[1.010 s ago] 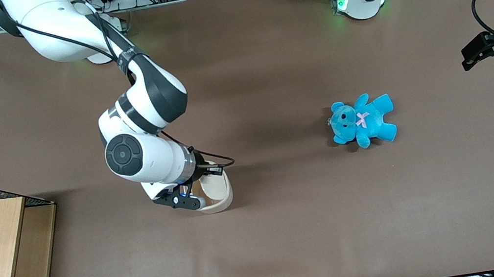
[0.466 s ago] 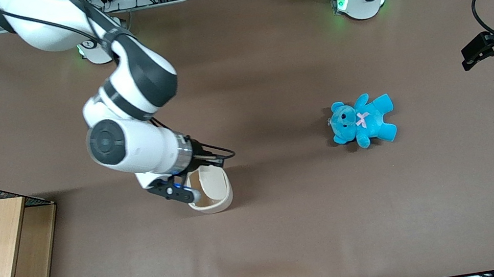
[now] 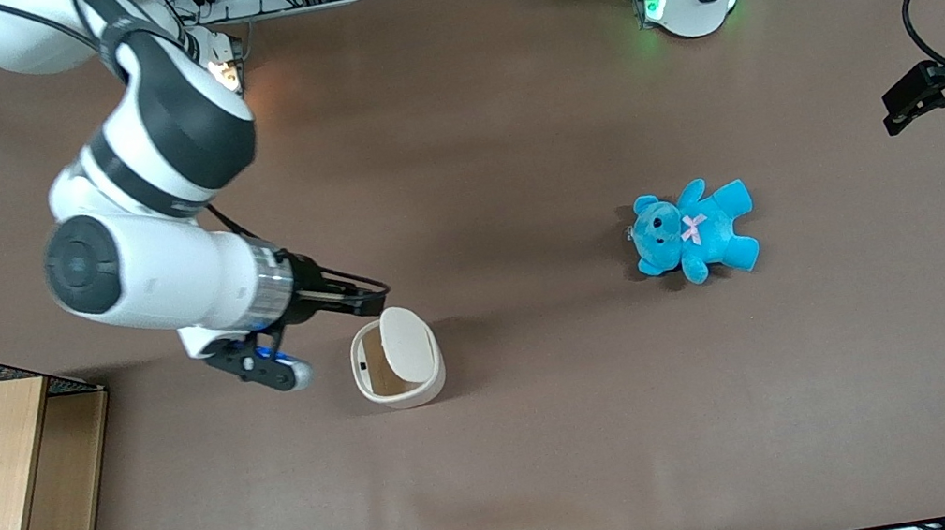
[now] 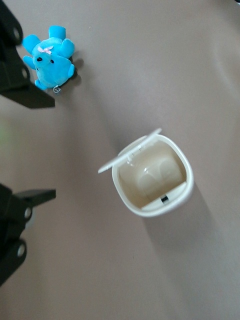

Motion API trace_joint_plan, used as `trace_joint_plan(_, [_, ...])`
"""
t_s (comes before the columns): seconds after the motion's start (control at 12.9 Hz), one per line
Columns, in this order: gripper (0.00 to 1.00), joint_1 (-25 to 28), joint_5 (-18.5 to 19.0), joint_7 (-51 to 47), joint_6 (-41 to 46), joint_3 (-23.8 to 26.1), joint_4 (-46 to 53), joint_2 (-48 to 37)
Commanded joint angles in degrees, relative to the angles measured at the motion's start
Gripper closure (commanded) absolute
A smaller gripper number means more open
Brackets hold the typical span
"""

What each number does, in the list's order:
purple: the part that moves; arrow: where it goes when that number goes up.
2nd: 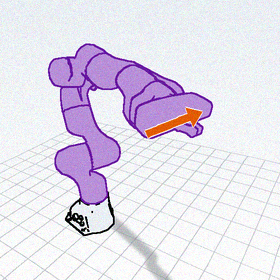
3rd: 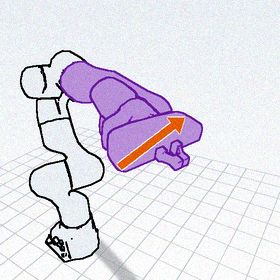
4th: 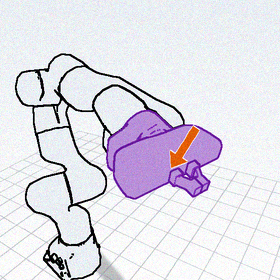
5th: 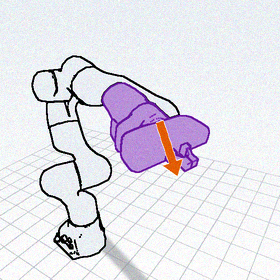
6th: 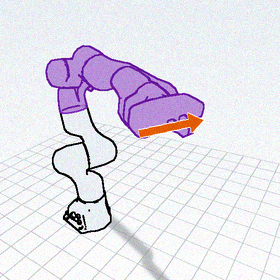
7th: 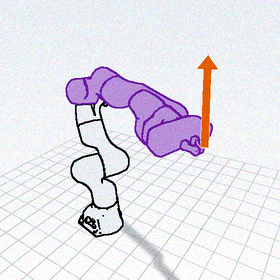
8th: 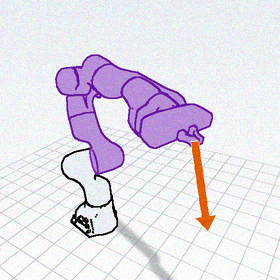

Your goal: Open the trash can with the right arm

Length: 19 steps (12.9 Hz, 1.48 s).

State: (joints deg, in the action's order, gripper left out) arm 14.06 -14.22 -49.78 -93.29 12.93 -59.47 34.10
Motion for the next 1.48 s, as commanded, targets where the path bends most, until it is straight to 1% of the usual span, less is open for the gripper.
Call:
trace_joint_plan(0.0, [0.0, -4.73, -0.63, 1.95, 3.36, 2.0, -1.0, -2.63])
trace_joint_plan(0.16, [0.0, -7.9, -0.63, 5.82, 6.79, 2.53, -1.0, -3.42])
trace_joint_plan(0.31, [0.0, -9.22, 0.59, 7.41, 10.39, 2.18, -1.0, -4.65])
trace_joint_plan(0.47, [0.0, -11.77, 2.96, 13.8, 12.24, 2.18, -1.09, -7.02])
trace_joint_plan(0.54, [0.0, -11.95, 4.02, 16.79, 13.64, 1.84, -1.35, -8.34])
trace_joint_plan(0.78, [0.0, -11.69, 9.55, 17.96, 16.03, 1.13, -1.88, -11.24])
trace_joint_plan(0.93, [0.0, -12.56, 9.83, 21.72, 15.6, 0.35, -5.64, -14.4])
trace_joint_plan(1.17, [0.0, -12.57, 9.22, 25.42, 14.45, -3.17, -11.62, -19.41])
trace_joint_plan(1.24, [0.0, -12.48, 9.04, 26.83, 13.06, -4.13, -14.42, -21.6])
trace_joint_plan(1.4, [0.0, -12.48, 8.95, 27.46, 7.89, -4.84, -23.54, -27.65])
